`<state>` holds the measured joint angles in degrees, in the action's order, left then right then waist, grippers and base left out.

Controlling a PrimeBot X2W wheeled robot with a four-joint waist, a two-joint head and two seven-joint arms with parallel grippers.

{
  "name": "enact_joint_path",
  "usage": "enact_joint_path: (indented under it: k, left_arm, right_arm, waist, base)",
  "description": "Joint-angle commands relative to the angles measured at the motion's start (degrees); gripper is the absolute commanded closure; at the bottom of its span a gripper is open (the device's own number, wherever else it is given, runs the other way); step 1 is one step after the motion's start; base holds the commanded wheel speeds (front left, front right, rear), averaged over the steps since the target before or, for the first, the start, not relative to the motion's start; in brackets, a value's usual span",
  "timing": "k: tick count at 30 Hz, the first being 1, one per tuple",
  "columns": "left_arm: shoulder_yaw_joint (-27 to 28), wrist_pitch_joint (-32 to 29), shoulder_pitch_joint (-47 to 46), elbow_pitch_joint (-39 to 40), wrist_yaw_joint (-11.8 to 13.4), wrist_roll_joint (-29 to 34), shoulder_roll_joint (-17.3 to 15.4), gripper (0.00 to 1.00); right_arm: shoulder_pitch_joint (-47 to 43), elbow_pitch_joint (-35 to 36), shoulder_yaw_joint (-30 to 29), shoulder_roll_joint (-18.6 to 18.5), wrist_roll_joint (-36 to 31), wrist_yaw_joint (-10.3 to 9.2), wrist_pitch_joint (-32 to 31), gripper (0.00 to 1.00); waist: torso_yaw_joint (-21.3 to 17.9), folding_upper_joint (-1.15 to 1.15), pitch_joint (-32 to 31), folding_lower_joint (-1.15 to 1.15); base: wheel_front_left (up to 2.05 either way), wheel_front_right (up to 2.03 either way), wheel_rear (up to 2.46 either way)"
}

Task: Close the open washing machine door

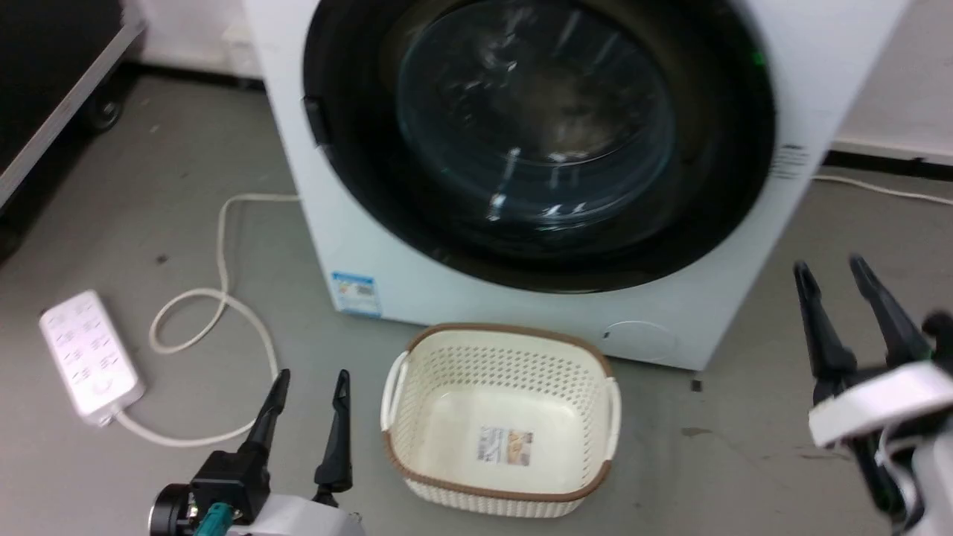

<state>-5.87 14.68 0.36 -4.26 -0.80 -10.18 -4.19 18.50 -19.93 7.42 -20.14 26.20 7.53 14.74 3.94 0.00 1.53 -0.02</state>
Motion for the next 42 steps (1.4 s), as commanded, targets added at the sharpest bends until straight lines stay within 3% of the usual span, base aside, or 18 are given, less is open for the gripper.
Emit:
enact_joint_path:
  k: [1,7,10,16,22,23,42]
  left_arm:
    - [0.7,0.3,0.7,-0.3,-0.5,0.2,-0.2,0.0]
    - [1.9,0.3,1.8,-2.1,-1.8,0.0,-0.1,0.0]
    - [2.0,0.3,2.5,-3.1,-2.1,-0.4,0.1,0.0]
    - [1.5,0.3,3.3,-4.8,-2.2,-0.5,0.4,0.0]
    - [1.5,0.3,3.2,-4.4,-2.0,0.5,0.4,0.0]
    - [1.4,0.0,2.7,-4.4,-1.9,0.5,0.2,1.0]
    - [1.9,-1.9,2.3,-3.4,-1.6,1.8,0.3,1.0]
  right_arm:
    - [-3.8,2.8,-2.2,2.5,-2.3,-0.04,0.2,0.0]
    - [-15.3,13.0,-9.1,11.8,-12.2,-0.04,0.2,0.0]
    - [-19.3,15.8,-10.2,14.5,-16.5,-0.04,0.3,0.0]
    - [-23.5,17.4,-9.4,16.4,-22.3,-0.04,0.3,0.0]
    - [-24.0,17.7,-9.8,16.9,-23.6,-0.04,0.3,0.0]
    - [-23.1,17.3,-9.8,16.7,-23.3,0.0,0.0,1.0]
    - [-22.4,17.6,-9.6,16.8,-23.7,-0.01,-1.9,1.0]
  waist:
    - [-3.4,0.0,-2.5,0.02]
    - [-5.9,0.0,-2.9,0.02]
    - [-6.5,0.0,-3.1,0.02]
    - [-6.7,0.0,-3.6,0.02]
    - [-6.4,0.0,-3.7,0.02]
    - [-6.4,0.0,-3.7,0.02]
    - [-6.1,0.0,-3.4,0.02]
  base:
    - [0.0,0.0,0.0]
    - [0.0,0.0,0.0]
    - [0.0,0.0,0.0]
    - [0.0,0.0,0.0]
    - [0.0,0.0,0.0]
    - [0.0,0.0,0.0]
    - [0.0,0.0,0.0]
